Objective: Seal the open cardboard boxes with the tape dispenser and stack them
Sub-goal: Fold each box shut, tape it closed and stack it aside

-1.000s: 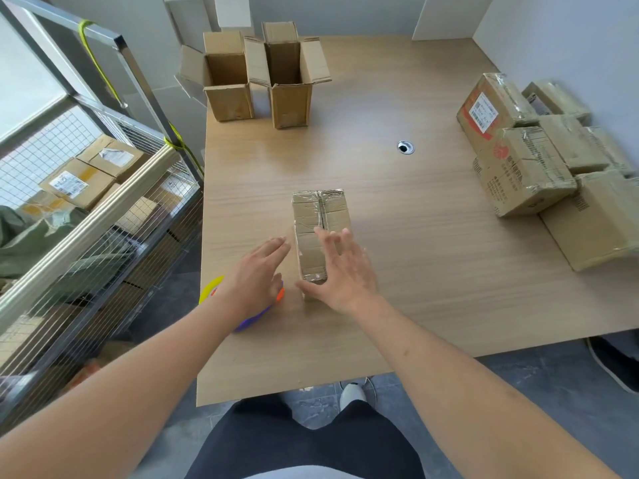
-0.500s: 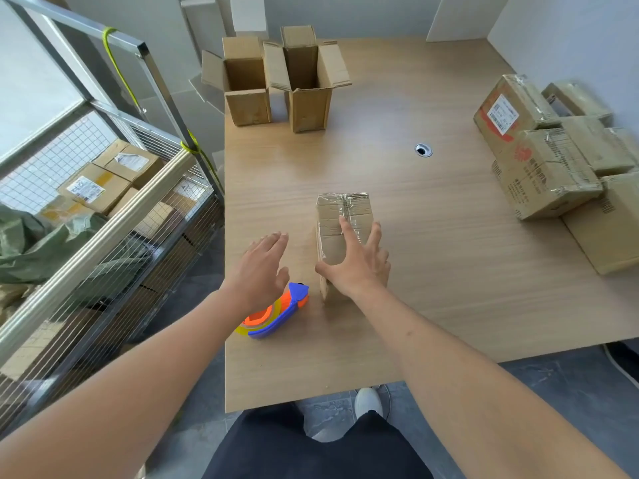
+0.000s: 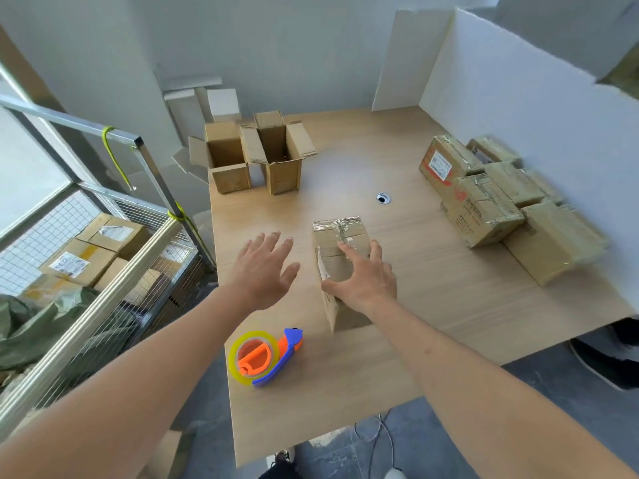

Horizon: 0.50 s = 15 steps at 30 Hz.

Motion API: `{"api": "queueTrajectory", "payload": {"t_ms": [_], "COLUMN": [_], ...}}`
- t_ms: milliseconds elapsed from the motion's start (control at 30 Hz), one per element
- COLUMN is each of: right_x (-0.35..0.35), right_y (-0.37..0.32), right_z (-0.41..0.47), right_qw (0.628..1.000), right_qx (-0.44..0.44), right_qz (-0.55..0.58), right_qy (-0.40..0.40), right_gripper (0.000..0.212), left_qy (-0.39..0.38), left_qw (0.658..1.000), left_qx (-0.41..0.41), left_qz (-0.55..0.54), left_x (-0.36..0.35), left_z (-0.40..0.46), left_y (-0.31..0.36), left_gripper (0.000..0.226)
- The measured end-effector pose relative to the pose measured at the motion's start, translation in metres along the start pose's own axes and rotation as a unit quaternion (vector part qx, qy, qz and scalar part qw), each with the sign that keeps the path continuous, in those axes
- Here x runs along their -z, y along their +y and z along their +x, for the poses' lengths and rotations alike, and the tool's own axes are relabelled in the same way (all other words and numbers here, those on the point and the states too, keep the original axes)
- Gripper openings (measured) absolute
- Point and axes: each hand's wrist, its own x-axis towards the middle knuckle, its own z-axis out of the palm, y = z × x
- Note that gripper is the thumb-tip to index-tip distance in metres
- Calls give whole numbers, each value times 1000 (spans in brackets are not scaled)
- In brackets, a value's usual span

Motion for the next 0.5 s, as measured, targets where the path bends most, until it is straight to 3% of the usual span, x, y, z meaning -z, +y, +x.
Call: {"api": "queueTrajectory", "payload": {"t_ms": [233,500], "right_x": [69,136], "right_y": [29,114], "right_z": [-15,-31], "right_qw": [999,998], "right_qx": [17,22], "right_qz": [12,18], "right_qy": [41,60], "right_gripper": [93,90], "left_qy": [39,66], "left_qw": [999,997], "left_qx": [-19,-37], "left_qz": [16,21], "left_x": [38,46], "left_z": [11,19], "left_y": [58,155], "left_gripper": [63,60]}}
